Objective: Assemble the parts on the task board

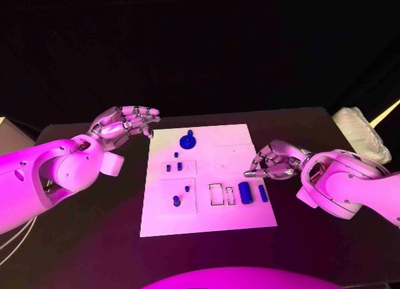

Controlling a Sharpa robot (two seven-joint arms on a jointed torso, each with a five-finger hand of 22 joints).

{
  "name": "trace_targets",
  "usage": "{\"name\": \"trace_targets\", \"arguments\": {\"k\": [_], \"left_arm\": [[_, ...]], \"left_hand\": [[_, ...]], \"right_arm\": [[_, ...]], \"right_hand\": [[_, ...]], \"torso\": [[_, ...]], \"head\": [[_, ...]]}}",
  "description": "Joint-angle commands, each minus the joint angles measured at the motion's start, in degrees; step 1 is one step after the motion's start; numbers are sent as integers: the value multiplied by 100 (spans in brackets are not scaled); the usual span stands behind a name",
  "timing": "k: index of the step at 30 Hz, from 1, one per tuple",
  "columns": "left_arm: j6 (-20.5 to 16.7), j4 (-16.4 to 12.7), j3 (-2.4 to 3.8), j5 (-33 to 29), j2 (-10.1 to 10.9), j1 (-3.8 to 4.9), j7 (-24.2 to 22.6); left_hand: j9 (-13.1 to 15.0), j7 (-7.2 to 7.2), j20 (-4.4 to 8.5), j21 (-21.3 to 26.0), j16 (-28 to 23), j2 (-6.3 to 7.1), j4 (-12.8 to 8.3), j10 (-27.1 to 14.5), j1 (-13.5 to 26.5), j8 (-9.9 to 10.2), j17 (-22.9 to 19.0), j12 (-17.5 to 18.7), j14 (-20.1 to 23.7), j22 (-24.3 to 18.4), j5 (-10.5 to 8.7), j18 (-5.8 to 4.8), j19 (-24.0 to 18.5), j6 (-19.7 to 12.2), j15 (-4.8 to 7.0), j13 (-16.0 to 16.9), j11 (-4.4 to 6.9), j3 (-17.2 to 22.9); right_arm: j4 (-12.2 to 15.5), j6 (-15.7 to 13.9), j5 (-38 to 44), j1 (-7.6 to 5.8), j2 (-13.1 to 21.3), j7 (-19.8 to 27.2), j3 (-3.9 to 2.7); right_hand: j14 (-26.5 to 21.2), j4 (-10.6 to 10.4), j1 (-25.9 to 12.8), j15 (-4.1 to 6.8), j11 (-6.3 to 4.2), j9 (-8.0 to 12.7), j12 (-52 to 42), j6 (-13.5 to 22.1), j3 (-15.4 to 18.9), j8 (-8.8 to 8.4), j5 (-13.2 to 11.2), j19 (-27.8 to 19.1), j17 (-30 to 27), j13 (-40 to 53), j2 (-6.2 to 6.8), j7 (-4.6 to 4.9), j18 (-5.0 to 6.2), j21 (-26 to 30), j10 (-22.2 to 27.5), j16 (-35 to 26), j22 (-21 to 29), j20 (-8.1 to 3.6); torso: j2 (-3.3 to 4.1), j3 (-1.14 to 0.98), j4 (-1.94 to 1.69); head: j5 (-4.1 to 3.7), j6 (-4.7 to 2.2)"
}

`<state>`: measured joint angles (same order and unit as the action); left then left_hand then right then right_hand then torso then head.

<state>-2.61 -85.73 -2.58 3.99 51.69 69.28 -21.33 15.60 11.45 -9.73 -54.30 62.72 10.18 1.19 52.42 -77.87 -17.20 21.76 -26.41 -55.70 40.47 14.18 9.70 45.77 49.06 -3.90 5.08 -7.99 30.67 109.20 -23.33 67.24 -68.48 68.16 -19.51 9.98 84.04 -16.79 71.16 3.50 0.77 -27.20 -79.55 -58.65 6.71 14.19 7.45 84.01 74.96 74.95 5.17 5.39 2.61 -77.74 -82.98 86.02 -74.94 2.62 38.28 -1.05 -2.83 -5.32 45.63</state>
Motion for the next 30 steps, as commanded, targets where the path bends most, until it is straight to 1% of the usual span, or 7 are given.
{"name": "trace_targets", "arguments": {"k": [1,5,13,19,23,27,30], "left_arm": [[105,-25,3,-31,5,-9,-41],[127,-38,3,-31,13,-14,-43],[155,-55,3,-29,38,-17,-11],[158,-67,3,-28,53,-17,-12],[155,-76,3,-27,65,-17,-19],[152,-82,4,-27,68,-17,-38],[150,-81,4,-27,69,-17,-48]], "left_hand": [[-2,-4,2,34,-30,-6,12,-42,39,-29,-8,-19,-31,-9,-38,80,54,17,-7,-10,-4,-34],[-3,-6,1,48,-31,10,20,-47,56,-29,-10,-23,-30,-18,-43,80,56,14,-8,-12,-3,-54],[-6,-6,-6,87,-30,30,64,-59,118,-27,-14,-29,-31,-45,-41,78,61,6,-14,-18,-6,-98],[-7,-6,-8,96,-29,33,74,-61,130,-27,-15,-31,-32,-51,-39,78,63,3,-14,-19,-6,-106],[-7,-7,-9,105,-28,35,84,-62,142,-27,-15,-34,-33,-57,-37,78,65,2,-15,-19,-6,-114],[-7,-7,-10,113,-27,33,95,-63,153,-27,-16,-36,-34,-63,-36,78,68,1,-16,-20,-5,-120],[-7,-7,-10,113,-27,33,95,-63,153,-27,-16,-36,-34,-63,-36,78,68,1,-16,-20,-5,-120]], "right_arm": [[90,370,416,49,35,-522,14],[114,374,528,131,29,-736,32],[90,376,645,270,-84,-898,43],[15,490,825,381,-202,-1000,45],[-51,569,948,471,-318,-1032,46],[-118,561,1117,537,-485,-1073,46],[-223,507,1239,590,-636,-1137,46]], "right_hand": [[423,-7,-100,-15,-10,-37,-69,18,81,62,4,402,536,352,-31,-20,-55,-93,-77,58,-1106,-12],[438,-12,-198,-7,-22,-74,-88,-1,151,109,-2,429,626,399,-55,-33,-84,-256,-92,93,-1170,-17],[443,-9,-269,3,-37,-114,-90,-43,193,170,61,438,666,429,-85,-55,-94,-319,-100,109,-1199,-24],[446,-13,-321,9,-45,-131,-88,-58,212,196,53,443,687,439,-111,-63,-101,-357,-102,117,-1215,-28],[445,-12,-384,14,-49,-148,-73,-55,236,217,-6,444,692,442,-138,-69,-104,-373,-97,119,-1225,-31],[446,-12,-390,14,-50,-150,-72,-56,237,220,-12,445,699,442,-144,-70,-105,-382,-97,121,-1228,-32],[444,-18,-493,20,-59,-174,-65,-73,282,257,-57,436,698,458,-79,-80,-100,-354,-100,120,-1224,-36]], "torso": [[8,2,8],[10,11,-10],[16,18,-8],[15,7,2],[12,10,13],[13,4,14],[1,5,9]], "head": [[-10,-2],[-23,-4],[-23,25],[4,49],[13,60],[9,57],[4,82]]}}
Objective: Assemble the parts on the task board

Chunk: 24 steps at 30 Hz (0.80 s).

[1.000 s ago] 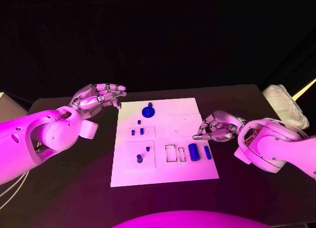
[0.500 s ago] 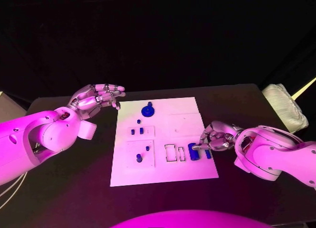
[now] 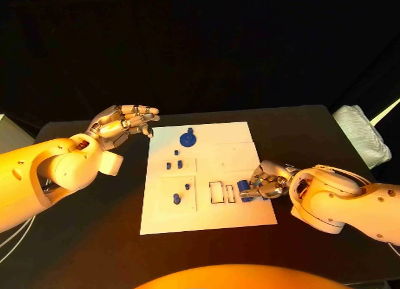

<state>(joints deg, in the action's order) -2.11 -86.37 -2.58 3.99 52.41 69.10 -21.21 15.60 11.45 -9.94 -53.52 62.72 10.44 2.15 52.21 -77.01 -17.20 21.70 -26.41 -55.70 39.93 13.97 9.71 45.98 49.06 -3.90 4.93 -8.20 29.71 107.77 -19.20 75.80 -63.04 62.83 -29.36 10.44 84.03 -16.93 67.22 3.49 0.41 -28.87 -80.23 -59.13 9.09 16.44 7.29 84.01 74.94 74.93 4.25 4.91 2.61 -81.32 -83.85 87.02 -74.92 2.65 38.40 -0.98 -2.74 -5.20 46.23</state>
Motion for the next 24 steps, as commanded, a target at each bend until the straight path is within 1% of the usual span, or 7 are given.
{"name": "trace_targets", "arguments": {"k": [1,7,9,14,16,17,24], "left_arm": [[99,-16,4,-27,-3,1,-61],[93,-14,4,-27,16,1,-61],[89,-12,4,-28,20,1,-60],[66,-18,4,-29,25,1,-81],[51,-19,4,-29,25,1,-96],[43,-18,4,-29,25,1,-102],[34,-16,4,-31,30,1,-112]], "left_hand": [[-8,-7,11,35,-27,7,-1,-42,67,-27,-9,-36,-34,-9,-14,78,47,1,-16,-5,15,-25],[-8,-9,10,44,-26,2,10,-41,76,-27,-10,-40,-35,-15,-12,78,50,0,-16,-5,16,-28],[-8,-9,10,44,-26,2,10,-41,76,-27,-10,-40,-35,-15,-12,78,50,0,-16,-5,16,-28],[-8,-9,10,44,-26,2,10,-41,76,-27,-10,-40,-35,-15,-12,78,50,0,-16,-5,16,-28],[-9,-10,9,52,-24,-5,17,-37,79,-27,-10,-45,-36,-21,-8,79,54,-1,-14,-5,19,-29],[-9,-10,9,52,-24,-5,17,-37,79,-27,-10,-45,-36,-21,-8,79,54,-1,-14,-5,19,-29],[-9,-12,9,56,-23,-10,17,-33,73,-27,-10,-50,-38,-24,-5,80,57,-1,-12,-4,22,-26]], "right_arm": [[-119,67,421,68,-148,-174,0],[-292,3,535,158,-303,-245,-1],[-330,3,543,174,-327,-256,-1],[-375,-29,479,191,-361,-262,-1],[-375,-70,436,194,-368,-256,-1],[-373,-95,408,195,-370,-252,-1],[-281,-369,122,199,-355,-196,-2]], "right_hand": [[445,-5,-125,22,-24,-11,7,-26,46,38,-45,436,701,460,17,-35,-100,2,-13,20,-1228,-40],[446,12,-63,31,-36,-37,16,-42,-2,80,23,434,713,476,-72,-49,-101,-2,-18,24,-1235,-47],[447,21,132,40,-47,-62,17,-31,-18,114,458,434,723,507,-143,-58,-102,-12,-29,26,-1245,-57],[449,30,339,45,-50,-79,28,-8,21,142,829,437,739,536,-168,-62,-107,-35,-38,29,-1260,-61],[452,31,470,44,-52,-81,31,5,33,148,1100,438,753,553,-168,-64,-109,-47,-43,33,-1267,-65],[453,43,596,51,-54,-76,29,16,21,145,1360,441,761,569,-161,-63,-111,-61,-49,35,-1274,-67],[461,28,1035,62,-72,-5,50,-2,-224,99,2004,450,808,610,-80,-77,-120,-105,-57,49,-1298,-77]], "torso": [[-11,-5,0],[-5,1,-23],[-10,7,-19],[-12,8,-19],[-12,5,-20],[-13,3,-19],[-21,7,-25]], "head": [[-8,23],[-26,32],[-20,44],[-8,43],[-3,45],[-1,41],[-5,39]]}}
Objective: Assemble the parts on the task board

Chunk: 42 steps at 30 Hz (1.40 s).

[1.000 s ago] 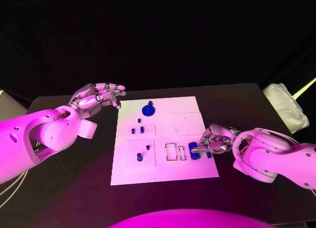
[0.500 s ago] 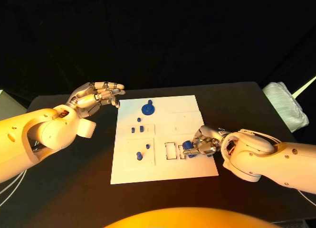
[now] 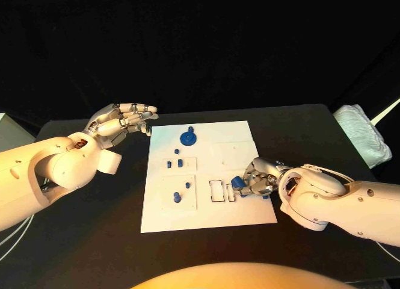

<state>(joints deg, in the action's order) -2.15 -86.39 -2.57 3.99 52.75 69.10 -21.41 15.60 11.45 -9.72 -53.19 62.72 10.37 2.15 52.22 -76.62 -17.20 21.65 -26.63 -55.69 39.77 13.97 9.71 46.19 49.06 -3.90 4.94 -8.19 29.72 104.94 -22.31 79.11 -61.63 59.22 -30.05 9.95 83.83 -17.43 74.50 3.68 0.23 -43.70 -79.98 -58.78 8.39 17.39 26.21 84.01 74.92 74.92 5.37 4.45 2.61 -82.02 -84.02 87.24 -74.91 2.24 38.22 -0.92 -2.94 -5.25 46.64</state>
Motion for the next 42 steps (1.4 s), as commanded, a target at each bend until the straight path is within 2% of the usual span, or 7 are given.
{"name": "trace_targets", "arguments": {"k": [1,11,17,21,25,33,42], "left_arm": [[40,-12,4,-31,-4,2,-91],[46,1,4,-34,-18,2,-84],[52,1,4,-36,-32,2,-79],[58,-4,4,-36,-34,2,-75],[61,-11,4,-36,-28,2,-72],[74,-20,4,-37,-28,3,-65],[74,-26,4,-37,-18,3,-58]], "left_hand": [[-9,-12,-12,23,-23,-4,17,-33,35,-27,-6,-28,-38,-8,-5,80,36,-1,-12,-5,21,-27],[-9,-12,-12,23,-23,-4,17,-33,35,-27,-6,-28,-38,-8,-5,80,36,-1,-12,-5,21,-27],[-9,-12,-12,23,-23,-4,17,-33,35,-27,-6,-28,-38,-8,-5,80,36,-1,-12,-5,21,-27],[-9,-12,-12,23,-23,-4,17,-33,35,-27,-6,-28,-38,-8,-5,80,36,-1,-12,-5,21,-27],[-9,-12,-12,23,-23,-4,17,-33,35,-27,-6,-28,-38,-8,-5,80,36,-1,-12,-5,21,-27],[-9,-12,-12,23,-23,-4,17,-33,35,-27,-6,-28,-38,-8,-5,80,36,-1,-12,-5,21,-27],[-9,-12,-12,23,-23,-4,17,-33,35,-27,-6,-28,-38,-8,-5,80,36,-1,-12,-5,21,-27]], "right_arm": [[28,-129,-259,56,14,-110,47],[356,-609,-884,-113,145,60,41],[524,-448,-1259,-274,137,63,40],[498,-121,-1370,-311,44,10,40],[439,20,-1412,-317,-77,-17,41],[353,139,-1278,-313,-342,-98,42],[290,97,-965,-313,-444,-166,42]], "right_hand": [[482,75,309,45,-56,1483,26,-44,-171,3,140,450,810,615,-190,-31,-122,-40,-41,26,-1301,-36],[486,61,179,49,-60,1510,79,-100,-245,0,155,460,831,587,-192,-36,-130,-85,-31,33,-1318,-41],[481,63,1,51,-65,1523,114,-142,-265,6,81,457,816,574,-183,-44,-127,-71,-27,25,-1317,-42],[473,63,-206,45,-57,1535,173,-150,-276,4,-178,447,781,547,-192,-37,-120,-28,-11,8,-1310,-38],[474,63,-223,44,-57,1536,180,-153,-280,6,-195,447,784,544,-200,-38,-120,-29,-9,9,-1311,-37],[477,59,-559,48,-62,1523,203,-178,-196,41,-288,450,797,551,-261,-48,-122,-40,-22,10,-1318,-36],[479,64,-785,58,-75,1491,211,-186,-60,95,-639,456,803,571,-349,-63,-126,-60,-40,9,-1326,-44]], "torso": [[-3,1,-5],[-3,4,-8],[-5,13,-19],[1,7,-15],[5,6,-15],[-2,10,-27],[0,4,-12]], "head": [[-2,-3],[-16,-33],[-29,-28],[-6,-20],[2,-20],[3,1],[24,5]]}}
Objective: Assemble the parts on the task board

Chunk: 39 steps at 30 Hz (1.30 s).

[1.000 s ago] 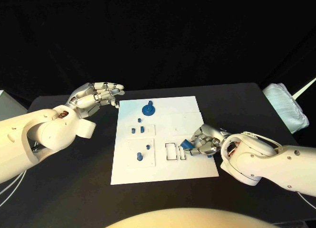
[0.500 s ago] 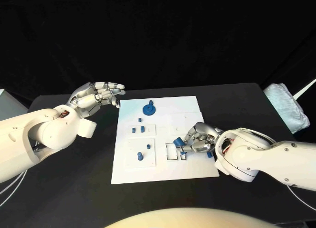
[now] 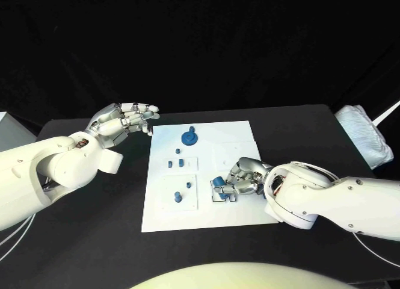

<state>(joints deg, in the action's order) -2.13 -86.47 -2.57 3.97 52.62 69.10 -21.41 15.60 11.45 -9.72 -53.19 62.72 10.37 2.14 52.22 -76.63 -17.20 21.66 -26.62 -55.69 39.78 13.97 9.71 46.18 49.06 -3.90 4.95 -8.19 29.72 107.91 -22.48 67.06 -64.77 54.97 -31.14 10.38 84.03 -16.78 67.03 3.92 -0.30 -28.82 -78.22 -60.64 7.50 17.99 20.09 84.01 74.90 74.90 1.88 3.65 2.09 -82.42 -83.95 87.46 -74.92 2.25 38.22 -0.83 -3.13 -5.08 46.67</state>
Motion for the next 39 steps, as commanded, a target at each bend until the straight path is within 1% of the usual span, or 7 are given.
{"name": "trace_targets", "arguments": {"k": [1,16,20,26,30,33,39], "left_arm": [[72,-18,3,-35,-5,3,-57],[84,-14,3,-35,-2,3,-40],[86,-15,3,-35,-1,3,-36],[87,-9,3,-35,0,3,-33],[90,-7,3,-35,-4,3,-31],[90,-5,3,-35,-4,3,-32],[91,-4,3,-35,-2,3,-33]], "left_hand": [[-9,-12,-12,23,-23,-3,17,-33,36,-27,-7,-28,-38,-9,-5,80,36,-1,-12,-6,21,-27],[-8,-16,-9,46,-22,-5,21,-31,25,-33,-10,-40,-39,-27,2,82,53,5,-7,-7,25,-29],[-8,-16,-9,46,-22,-5,21,-31,25,-33,-10,-40,-39,-27,2,82,53,5,-7,-7,25,-29],[-8,-15,-9,54,-23,-7,26,-33,27,-34,-11,-42,-39,-33,2,82,58,5,-7,-9,25,-32],[-8,-15,-9,54,-23,-7,26,-33,27,-34,-11,-42,-39,-33,2,82,58,5,-7,-9,25,-32],[-8,-15,-9,54,-23,-7,26,-33,27,-34,-11,-42,-39,-33,2,82,58,5,-7,-9,25,-32],[-8,-15,-9,54,-23,-7,26,-33,27,-34,-11,-42,-39,-33,2,82,58,5,-7,-9,25,-32]], "right_arm": [[-9,116,245,1,-20,-58,-1],[-89,359,475,1,-58,-93,-1],[-110,278,526,1,-65,-94,-1],[-136,177,597,1,-91,-91,-1],[-146,156,622,1,-109,-83,-1],[-136,163,630,1,-116,-55,-1],[-66,93,612,11,-74,116,-1]], "right_hand": [[459,0,-38,35,-21,3,35,-1,29,34,-28,456,805,573,0,17,-74,-20,-48,-13,-1325,-45],[456,-1,-116,34,-20,-25,87,25,179,72,-372,450,792,560,-7,18,-68,16,-37,-22,-1318,-47],[448,-22,-628,28,-11,-71,162,77,401,126,-1702,436,751,544,55,27,-55,92,-15,-46,-1301,-43],[444,-34,-1028,32,-12,-112,209,123,239,163,-1726,429,740,537,360,27,-50,129,0,-56,-1293,-49],[442,-35,-1134,30,-11,-124,220,141,188,171,-1727,428,737,537,446,29,-49,136,4,-58,-1291,-49],[441,-32,-1149,30,-11,-127,224,144,163,174,-1726,430,733,536,435,29,-50,127,5,-61,-1294,-49],[446,-8,-849,23,-7,-144,200,150,-4,200,-1687,438,749,570,210,32,-56,96,-16,-57,-1302,-40]], "torso": [[0,-4,7],[-1,-3,3],[1,-3,3],[-1,-1,2],[-4,-1,-2],[-5,-4,0],[-7,-9,2]], "head": [[7,2],[21,23],[19,20],[10,16],[10,19],[11,22],[20,27]]}}
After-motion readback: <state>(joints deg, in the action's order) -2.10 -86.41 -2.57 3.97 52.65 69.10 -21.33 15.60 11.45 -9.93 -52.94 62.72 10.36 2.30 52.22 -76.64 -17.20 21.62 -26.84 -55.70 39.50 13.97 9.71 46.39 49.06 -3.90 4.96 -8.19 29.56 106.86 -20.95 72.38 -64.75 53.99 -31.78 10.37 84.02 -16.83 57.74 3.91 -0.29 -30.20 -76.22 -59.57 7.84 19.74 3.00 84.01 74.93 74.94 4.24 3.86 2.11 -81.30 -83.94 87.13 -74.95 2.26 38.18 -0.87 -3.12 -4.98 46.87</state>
